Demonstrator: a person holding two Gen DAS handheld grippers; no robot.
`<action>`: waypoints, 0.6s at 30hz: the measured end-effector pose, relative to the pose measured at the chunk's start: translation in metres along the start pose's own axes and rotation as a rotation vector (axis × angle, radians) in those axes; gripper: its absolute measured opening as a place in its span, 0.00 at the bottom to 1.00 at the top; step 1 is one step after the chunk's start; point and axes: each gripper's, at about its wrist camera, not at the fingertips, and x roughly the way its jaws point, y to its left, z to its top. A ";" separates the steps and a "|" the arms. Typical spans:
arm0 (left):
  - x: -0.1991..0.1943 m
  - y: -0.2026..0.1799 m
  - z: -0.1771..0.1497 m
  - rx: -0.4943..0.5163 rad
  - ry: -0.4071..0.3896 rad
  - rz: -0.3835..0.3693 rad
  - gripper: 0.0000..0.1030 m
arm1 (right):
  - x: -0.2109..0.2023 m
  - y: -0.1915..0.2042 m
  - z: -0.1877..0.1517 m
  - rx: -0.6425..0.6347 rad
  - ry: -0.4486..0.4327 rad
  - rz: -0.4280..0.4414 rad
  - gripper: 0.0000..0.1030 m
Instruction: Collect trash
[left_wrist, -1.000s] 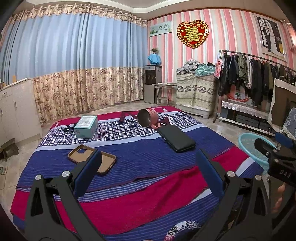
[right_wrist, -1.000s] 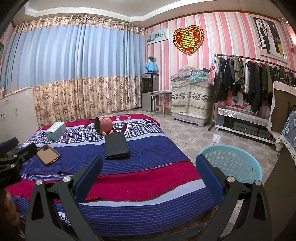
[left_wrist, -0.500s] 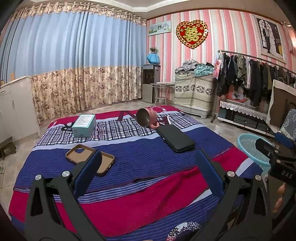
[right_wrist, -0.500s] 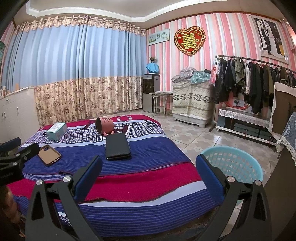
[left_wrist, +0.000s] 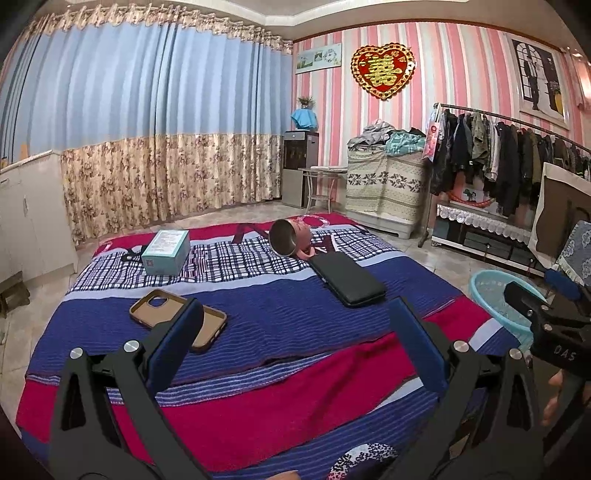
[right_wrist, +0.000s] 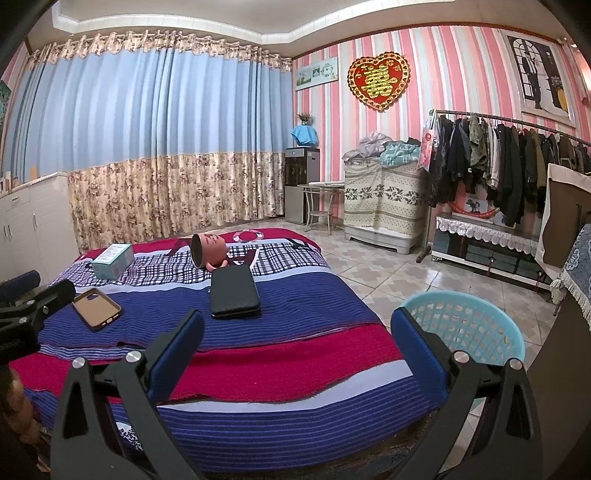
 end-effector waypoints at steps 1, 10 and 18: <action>0.000 -0.002 0.001 0.004 -0.001 -0.001 0.95 | 0.000 0.000 0.000 0.001 0.000 0.000 0.96; -0.005 -0.006 0.002 0.018 0.002 -0.007 0.95 | 0.004 0.002 0.000 -0.007 -0.003 0.005 0.96; -0.009 -0.010 0.005 0.027 -0.003 0.005 0.95 | 0.006 0.003 -0.001 -0.007 -0.004 0.006 0.96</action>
